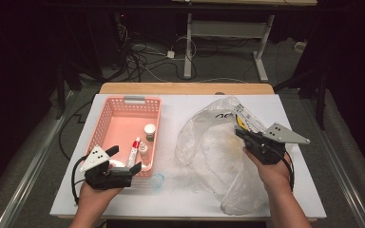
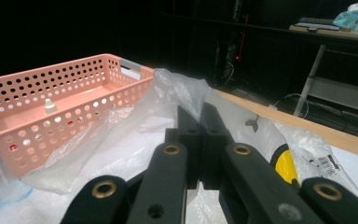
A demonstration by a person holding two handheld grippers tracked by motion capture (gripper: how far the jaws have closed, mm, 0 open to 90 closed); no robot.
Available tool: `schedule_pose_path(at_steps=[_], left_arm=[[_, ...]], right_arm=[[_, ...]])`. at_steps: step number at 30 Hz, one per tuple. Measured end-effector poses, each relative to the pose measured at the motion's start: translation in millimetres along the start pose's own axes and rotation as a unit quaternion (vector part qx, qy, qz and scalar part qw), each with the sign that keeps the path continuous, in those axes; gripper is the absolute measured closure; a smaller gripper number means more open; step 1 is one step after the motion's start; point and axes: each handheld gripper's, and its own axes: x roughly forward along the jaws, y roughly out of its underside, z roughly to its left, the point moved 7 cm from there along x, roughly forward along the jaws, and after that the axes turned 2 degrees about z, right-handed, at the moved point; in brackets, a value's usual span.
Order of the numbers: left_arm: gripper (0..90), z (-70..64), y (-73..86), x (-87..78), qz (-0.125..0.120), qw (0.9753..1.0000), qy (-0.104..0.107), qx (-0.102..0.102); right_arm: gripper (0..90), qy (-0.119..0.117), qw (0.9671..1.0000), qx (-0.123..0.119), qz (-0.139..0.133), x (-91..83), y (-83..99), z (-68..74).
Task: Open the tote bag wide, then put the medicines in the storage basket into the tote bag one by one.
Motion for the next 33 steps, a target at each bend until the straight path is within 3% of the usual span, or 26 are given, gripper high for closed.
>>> schedule_pose_path(at_steps=[5, 19, 26, 33], left_arm=[[0.0, 8.8, -14.8, -1.9, -0.007, 0.9998, -0.004, -0.016], [0.0, 42.1, -47.9, 18.2, -0.007, 0.9993, -0.034, -0.016], [0.1, 67.8, -55.1, 35.3, 0.018, 0.998, -0.049, -0.034], [1.4, 86.3, -53.7, 52.1, 0.075, 0.9948, -0.062, -0.028]], right_arm=[[90.0, -0.001, 1.0, 0.0, -0.002, -1.3, 0.2, -1.0], [90.0, -0.005, 1.0, 0.001, 0.007, 1.6, 6.1, 0.2], [90.0, -0.005, 1.0, -0.001, 0.007, 1.8, 6.0, -0.3], [90.0, -0.005, 0.9999, 0.007, 0.007, 4.3, 6.8, -2.3]])
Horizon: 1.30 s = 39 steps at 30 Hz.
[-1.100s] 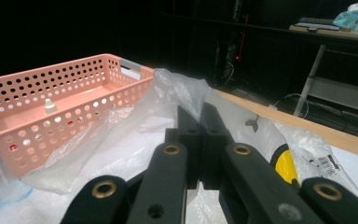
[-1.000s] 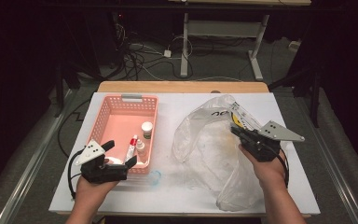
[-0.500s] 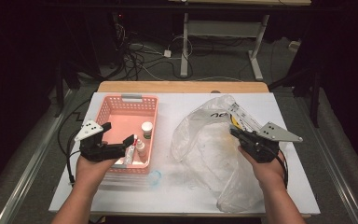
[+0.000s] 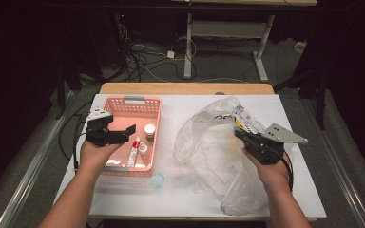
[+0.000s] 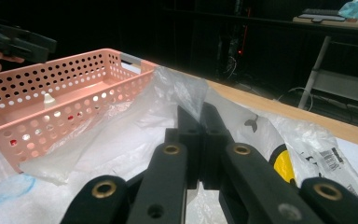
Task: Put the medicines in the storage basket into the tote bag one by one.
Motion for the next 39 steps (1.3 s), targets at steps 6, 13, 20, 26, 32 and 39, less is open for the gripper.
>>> schedule_pose_path(at_steps=[6, 13, 20, 26, 32, 39], left_arm=[[5.6, 8.0, 7.3, 16.0, 0.059, 0.9982, 0.001, -0.013], [14.6, 9.2, 22.4, 36.2, 0.158, 0.9873, 0.005, -0.019], [18.2, 7.0, 32.5, 46.6, 0.237, 0.9715, 0.004, -0.008], [22.2, 5.4, 41.2, 53.0, 0.284, 0.9589, 0.005, -0.004], [30.9, 4.1, 43.9, 55.1, 0.299, 0.9543, 0.004, -0.001], [38.4, 2.1, 49.4, 59.2, 0.345, 0.9385, 0.006, -0.007]], right_arm=[[90.0, -0.001, 1.0, -0.003, 0.003, 1.5, 0.8, 1.9], [90.0, -0.001, 1.0, -0.007, 0.006, -2.9, 2.6, 2.0], [90.0, -0.003, 1.0, -0.007, 0.003, -3.7, 1.5, 0.0], [90.0, 0.001, 1.0, -0.002, 0.001, -5.6, 2.2, -2.6], [90.0, 0.003, 1.0, 0.002, 0.0, -6.6, 2.1, -4.5], [90.0, 0.003, 1.0, 0.003, 0.001, -6.3, 3.1, -5.7]])
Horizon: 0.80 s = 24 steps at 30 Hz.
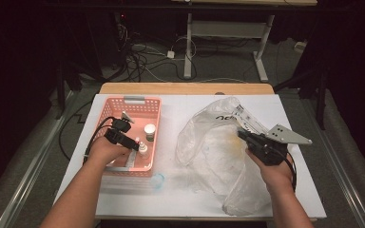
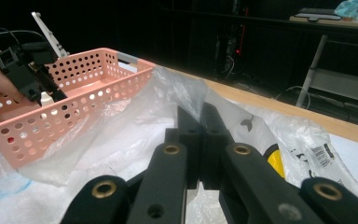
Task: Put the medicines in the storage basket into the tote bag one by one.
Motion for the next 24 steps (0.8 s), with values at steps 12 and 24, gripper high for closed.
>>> schedule_pose_path(at_steps=[12, 24], left_arm=[[52.4, 0.7, 2.9, 1.1, 0.027, 0.9992, -0.029, 0.002], [65.8, -1.0, 2.7, 1.5, 0.029, 0.9986, -0.042, 0.014]], right_arm=[[90.0, -0.001, 1.0, 0.001, 0.0, 0.4, 0.6, 0.2], [90.0, -0.001, 1.0, -0.002, 0.002, 1.3, 1.0, 1.5]])
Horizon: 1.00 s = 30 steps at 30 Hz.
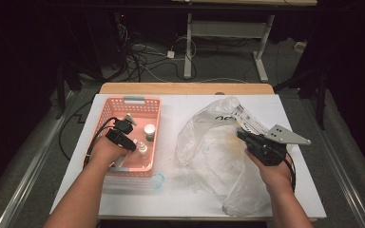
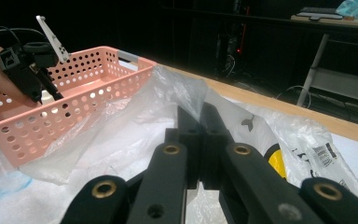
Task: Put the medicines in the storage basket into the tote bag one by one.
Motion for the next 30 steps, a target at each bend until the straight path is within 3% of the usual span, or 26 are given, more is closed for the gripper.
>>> schedule_pose_path(at_steps=[13, 20, 26, 30], left_arm=[[66.5, 0.2, -1.4, -0.7, -0.015, 0.9999, 0.0, 0.004], [66.7, 0.3, -3.0, -7.2, -0.048, 0.9988, 0.002, 0.001], [66.7, 0.9, -3.6, -16.3, -0.089, 0.996, 0.002, 0.003], [66.7, 0.5, -3.8, -23.6, -0.125, 0.9922, 0.0, 0.01]], right_arm=[[90.0, 0.0, 1.0, -0.001, -0.003, -0.5, -0.6, -0.1], [90.0, 0.002, 1.0, 0.001, -0.005, -1.7, -0.9, -0.7], [90.0, 0.002, 1.0, -0.001, -0.005, -1.7, -1.0, -0.5], [90.0, 0.003, 1.0, -0.001, -0.006, -2.2, -1.2, -1.1]])
